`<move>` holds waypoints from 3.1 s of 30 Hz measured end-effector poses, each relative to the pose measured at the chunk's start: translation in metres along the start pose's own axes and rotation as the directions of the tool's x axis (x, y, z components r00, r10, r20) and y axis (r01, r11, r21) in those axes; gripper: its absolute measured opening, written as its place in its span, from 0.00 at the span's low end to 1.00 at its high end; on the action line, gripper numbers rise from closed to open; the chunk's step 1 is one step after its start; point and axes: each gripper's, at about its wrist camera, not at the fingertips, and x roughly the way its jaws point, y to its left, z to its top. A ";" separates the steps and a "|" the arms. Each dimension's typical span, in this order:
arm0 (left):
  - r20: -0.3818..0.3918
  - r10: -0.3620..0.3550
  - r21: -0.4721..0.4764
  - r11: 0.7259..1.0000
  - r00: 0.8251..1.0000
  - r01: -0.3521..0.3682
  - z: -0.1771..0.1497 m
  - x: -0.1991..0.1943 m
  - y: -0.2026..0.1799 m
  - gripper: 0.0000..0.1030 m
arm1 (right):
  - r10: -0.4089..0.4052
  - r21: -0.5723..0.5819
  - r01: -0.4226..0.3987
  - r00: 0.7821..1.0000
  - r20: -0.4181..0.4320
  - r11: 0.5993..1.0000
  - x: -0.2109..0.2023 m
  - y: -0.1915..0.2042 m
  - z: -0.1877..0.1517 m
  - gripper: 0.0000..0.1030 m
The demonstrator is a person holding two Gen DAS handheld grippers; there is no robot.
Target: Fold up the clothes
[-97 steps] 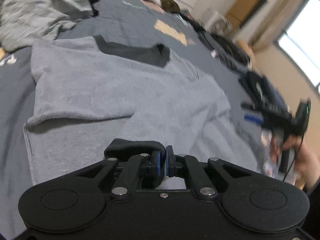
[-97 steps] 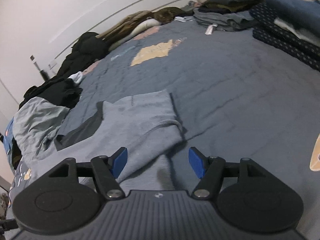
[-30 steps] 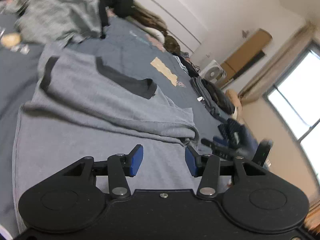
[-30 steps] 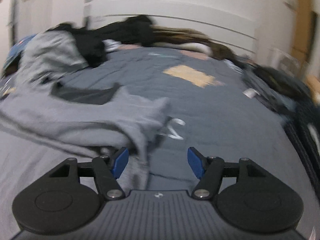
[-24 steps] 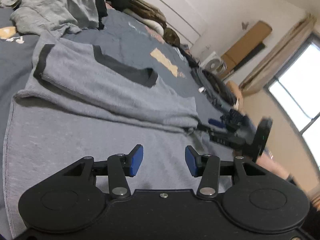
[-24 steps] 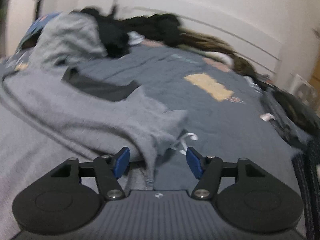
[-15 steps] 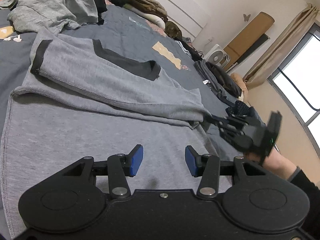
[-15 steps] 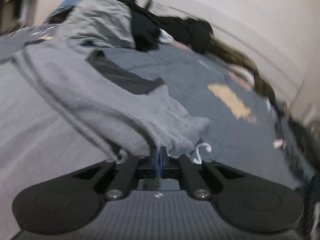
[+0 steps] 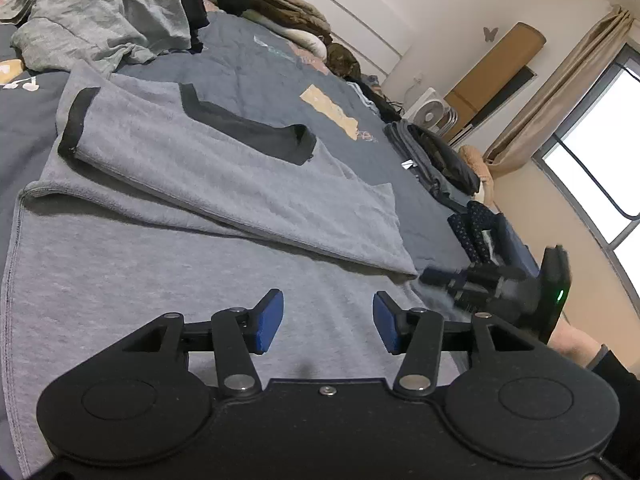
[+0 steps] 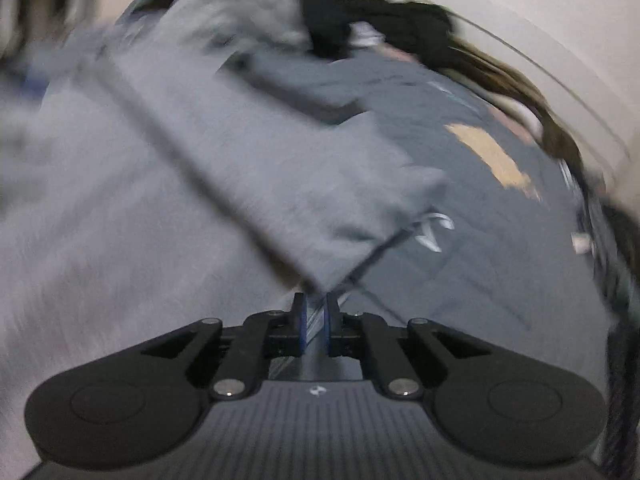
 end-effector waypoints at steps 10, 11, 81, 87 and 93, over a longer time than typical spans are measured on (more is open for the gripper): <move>-0.032 -0.013 0.061 0.998 0.999 0.015 -0.004 0.007 -0.012 0.49 | -0.014 0.501 -0.028 0.997 0.079 0.865 0.039 -0.100 0.052 0.52; -0.038 -0.013 0.065 0.998 0.999 0.015 -0.005 0.009 -0.013 0.49 | -0.014 0.523 -0.023 0.998 0.068 0.852 0.049 -0.104 0.056 0.52; 0.033 0.069 0.070 0.995 0.997 -0.071 0.008 -0.010 -0.009 0.54 | 0.024 0.592 -0.189 0.961 0.275 0.783 -0.013 -0.026 0.030 0.43; 0.026 0.077 0.069 0.995 0.997 -0.078 0.010 -0.010 -0.007 0.54 | 0.130 0.804 -0.214 0.977 0.171 0.554 0.058 -0.042 0.011 0.46; 0.036 0.074 0.057 0.995 0.997 -0.076 0.012 -0.013 -0.003 0.54 | 0.144 0.843 -0.237 0.971 0.191 0.484 0.061 -0.044 -0.019 0.46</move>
